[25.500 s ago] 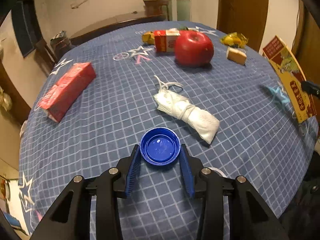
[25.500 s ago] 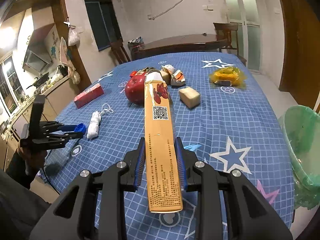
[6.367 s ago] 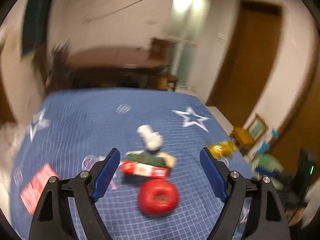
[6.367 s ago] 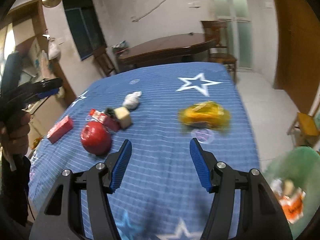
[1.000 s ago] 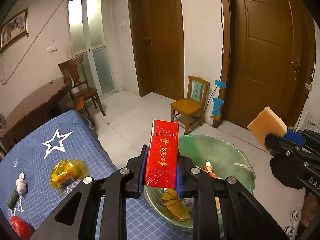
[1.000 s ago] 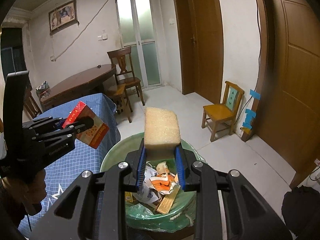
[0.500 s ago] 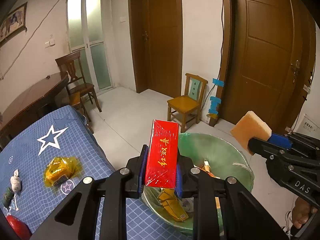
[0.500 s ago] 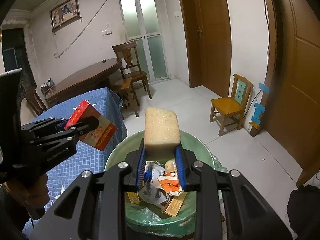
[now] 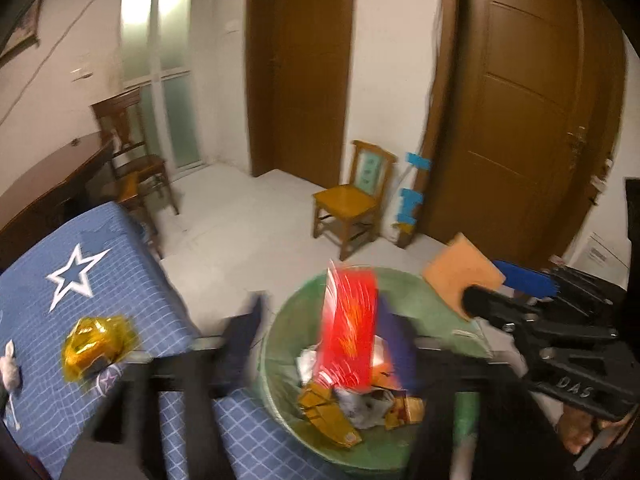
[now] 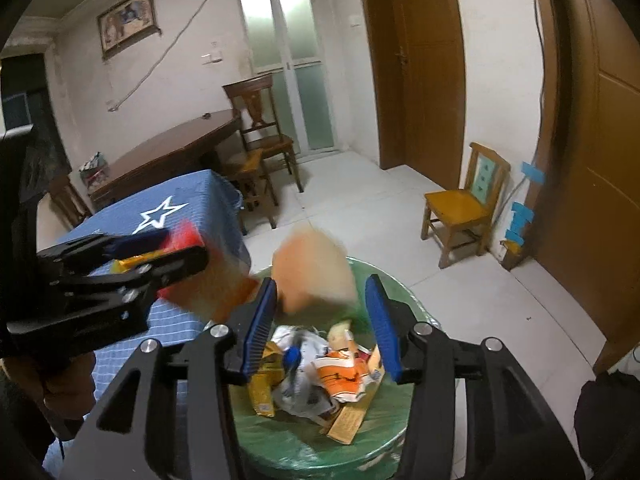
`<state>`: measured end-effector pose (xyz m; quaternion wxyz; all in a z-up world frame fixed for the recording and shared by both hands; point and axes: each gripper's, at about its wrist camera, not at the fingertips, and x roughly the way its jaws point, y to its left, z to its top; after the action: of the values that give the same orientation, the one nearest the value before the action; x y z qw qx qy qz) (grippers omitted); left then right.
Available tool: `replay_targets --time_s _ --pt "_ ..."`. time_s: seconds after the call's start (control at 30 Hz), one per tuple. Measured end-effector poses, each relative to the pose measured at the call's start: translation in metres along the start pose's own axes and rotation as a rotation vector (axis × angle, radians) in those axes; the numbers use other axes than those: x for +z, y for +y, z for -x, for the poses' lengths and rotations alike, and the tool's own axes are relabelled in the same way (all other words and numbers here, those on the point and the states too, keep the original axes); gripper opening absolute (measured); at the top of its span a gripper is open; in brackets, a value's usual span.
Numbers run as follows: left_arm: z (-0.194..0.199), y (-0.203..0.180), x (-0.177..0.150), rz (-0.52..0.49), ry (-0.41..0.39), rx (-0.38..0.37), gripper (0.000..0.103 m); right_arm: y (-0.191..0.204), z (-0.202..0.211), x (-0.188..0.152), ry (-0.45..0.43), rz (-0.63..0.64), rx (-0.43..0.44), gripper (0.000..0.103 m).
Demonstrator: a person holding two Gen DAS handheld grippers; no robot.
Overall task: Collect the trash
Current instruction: 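Open both grippers to drop the sponge and cigarette pack into the bin, then move both tools back to the table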
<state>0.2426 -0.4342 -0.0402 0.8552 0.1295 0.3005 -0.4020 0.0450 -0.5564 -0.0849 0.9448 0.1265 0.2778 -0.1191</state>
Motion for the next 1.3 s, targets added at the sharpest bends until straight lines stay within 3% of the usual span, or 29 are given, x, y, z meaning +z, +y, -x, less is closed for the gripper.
replay_targets --time_s 0.33,0.47,0.57,0.87,0.97,1.0,1.07,1.17,1.3 --pt "0.039 0.021 -0.009 0.005 -0.058 0.04 0.069 0.003 0.002 -0.004 -0.006 -0.015 0.021 0.044" --pt "0.069 0.048 -0.021 0.019 -0.066 0.092 0.073 0.03 0.004 0.002 -0.025 0.042 0.068 0.044" --pt "0.099 0.078 -0.032 0.019 -0.069 0.16 0.074 0.072 0.005 0.01 -0.044 0.13 0.136 0.044" --pt "0.216 0.247 -0.059 0.217 -0.056 0.353 0.08 0.218 -0.01 0.034 -0.046 0.344 0.389 0.045" --pt "0.247 0.311 -0.068 0.238 -0.054 0.46 0.081 0.265 -0.029 0.043 -0.012 0.373 0.47 0.053" --pt "0.252 0.335 -0.073 0.257 -0.04 0.447 0.081 0.281 -0.038 0.046 0.006 0.384 0.495 0.058" --pt "0.252 0.373 -0.082 0.292 -0.003 0.437 0.081 0.313 -0.059 0.049 0.045 0.4 0.528 0.064" --pt "0.228 0.417 -0.1 0.303 0.084 0.515 0.08 0.357 -0.099 0.047 0.122 0.429 0.54 0.065" --pt "0.181 0.444 -0.126 0.252 0.207 0.545 0.081 0.402 -0.148 0.033 0.222 0.478 0.532 0.065"
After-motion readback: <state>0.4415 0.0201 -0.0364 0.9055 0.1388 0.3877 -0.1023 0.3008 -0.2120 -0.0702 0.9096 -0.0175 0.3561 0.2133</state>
